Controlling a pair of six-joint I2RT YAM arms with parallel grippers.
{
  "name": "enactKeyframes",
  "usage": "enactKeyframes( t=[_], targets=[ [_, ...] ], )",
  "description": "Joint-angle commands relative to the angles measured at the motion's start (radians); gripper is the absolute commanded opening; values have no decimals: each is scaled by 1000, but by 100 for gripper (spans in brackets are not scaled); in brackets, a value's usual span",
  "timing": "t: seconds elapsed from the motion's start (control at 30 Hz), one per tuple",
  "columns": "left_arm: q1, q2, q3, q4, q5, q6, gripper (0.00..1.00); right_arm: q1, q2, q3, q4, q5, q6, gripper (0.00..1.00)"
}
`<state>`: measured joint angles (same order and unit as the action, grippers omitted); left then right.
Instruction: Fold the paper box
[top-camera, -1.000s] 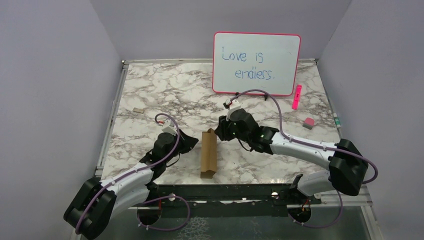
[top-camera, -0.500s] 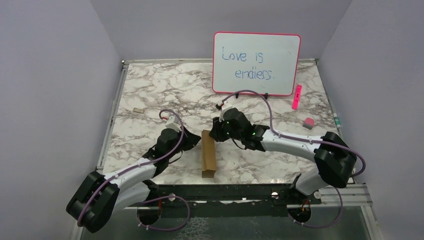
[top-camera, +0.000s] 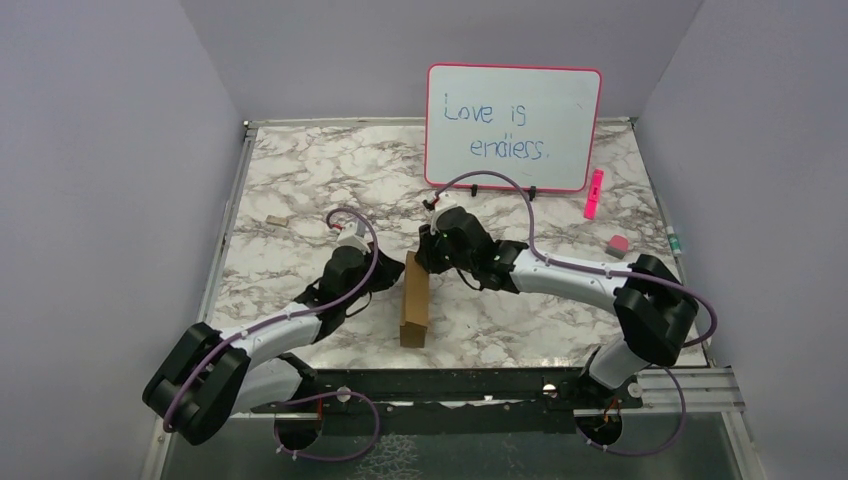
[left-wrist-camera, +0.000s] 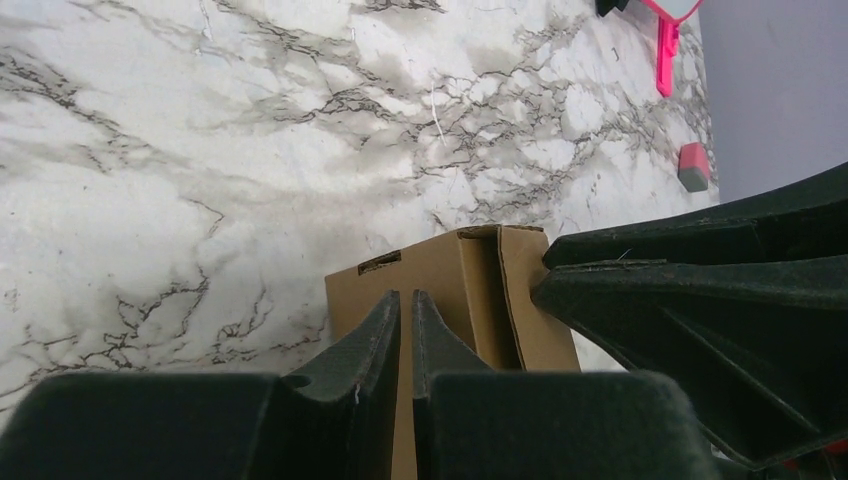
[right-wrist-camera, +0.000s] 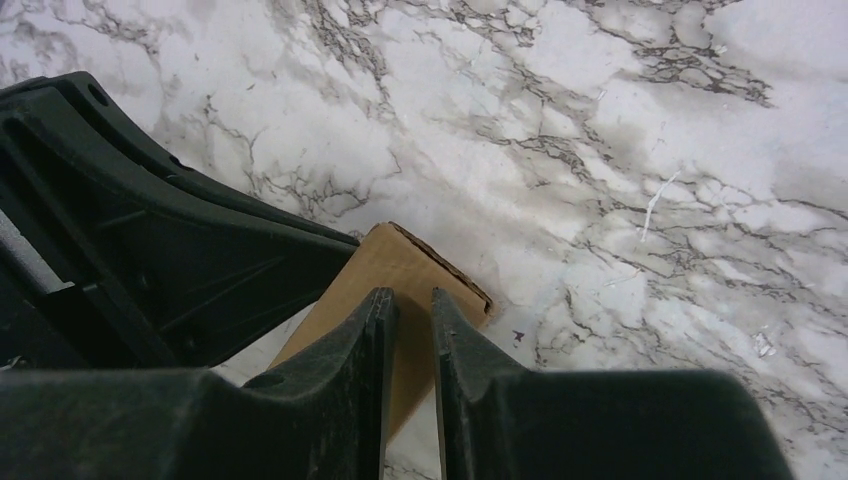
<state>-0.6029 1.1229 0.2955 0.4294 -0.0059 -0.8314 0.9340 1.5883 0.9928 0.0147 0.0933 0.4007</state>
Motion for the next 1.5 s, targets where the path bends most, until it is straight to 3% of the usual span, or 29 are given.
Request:
enactKeyframes(
  t=[0.0,0.3,0.53,0.77,1.2,1.47],
  targets=[
    [-24,44,71,77,20,24,10,13,38,25,-77,23,-22,25],
    [-24,-89,12,44,14,33,14,13,-118,-10,-104,-68,-44,29],
    [-24,-254,42,-275,-40,80,17,74,-206,-22,-169,-173,-68,32],
    [-26,-331,5,-454,48,33,18,191,-208,-44,-205,-146,-42,32],
    [-52,-319,-51,-458,78,-31,18,279,-99,-23,-235,-127,-33,31],
    [-110,-303,-59,-413,58,-76,18,291,10,29,-362,40,-17,31]
  ],
)
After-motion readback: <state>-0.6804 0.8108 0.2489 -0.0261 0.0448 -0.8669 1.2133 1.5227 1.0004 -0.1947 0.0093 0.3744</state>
